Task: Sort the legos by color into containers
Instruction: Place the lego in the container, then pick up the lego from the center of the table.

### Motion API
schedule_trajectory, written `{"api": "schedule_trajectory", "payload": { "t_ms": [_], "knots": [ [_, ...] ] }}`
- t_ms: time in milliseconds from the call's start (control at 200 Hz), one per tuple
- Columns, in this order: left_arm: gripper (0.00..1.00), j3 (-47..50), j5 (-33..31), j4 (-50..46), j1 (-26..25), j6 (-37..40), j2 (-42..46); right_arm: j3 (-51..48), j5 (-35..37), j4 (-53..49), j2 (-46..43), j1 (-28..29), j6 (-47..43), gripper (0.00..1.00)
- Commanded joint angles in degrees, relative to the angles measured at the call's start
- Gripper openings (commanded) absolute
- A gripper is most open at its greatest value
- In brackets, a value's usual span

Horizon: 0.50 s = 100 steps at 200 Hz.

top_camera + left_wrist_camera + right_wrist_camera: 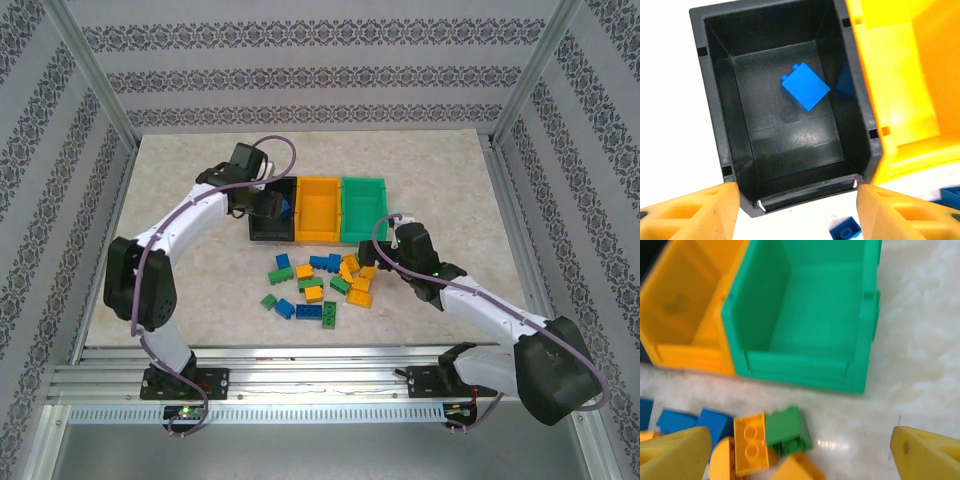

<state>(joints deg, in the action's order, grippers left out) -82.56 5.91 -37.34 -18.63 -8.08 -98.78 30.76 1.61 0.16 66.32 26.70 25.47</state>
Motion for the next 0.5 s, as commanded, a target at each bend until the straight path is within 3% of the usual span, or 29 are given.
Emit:
{"api": "schedule_trajectory", "payload": {
  "t_ms": [0,110,275,495],
  "knots": [
    [0.63,2.6,3.5,-2.5,0.9,0.8,3.1,3.0,-2.5,-13.6,-0.5,1.2,5.1,0.90],
    [0.64,3.0,7.1,-3.1,1.4,0.5,4.6,5.8,-3.2,-20.2,1.9,2.0,6.6,0.86],
    [0.64,0.7,12.9,-6.8,2.1,1.0,3.5,7.3,-5.1,-21.3,6.6,2.1,10.5,0.79],
    [0.64,3.6,13.1,-3.6,2.4,1.7,3.0,11.1,-5.5,-20.0,13.5,2.6,12.5,0.74]
  ]
}}
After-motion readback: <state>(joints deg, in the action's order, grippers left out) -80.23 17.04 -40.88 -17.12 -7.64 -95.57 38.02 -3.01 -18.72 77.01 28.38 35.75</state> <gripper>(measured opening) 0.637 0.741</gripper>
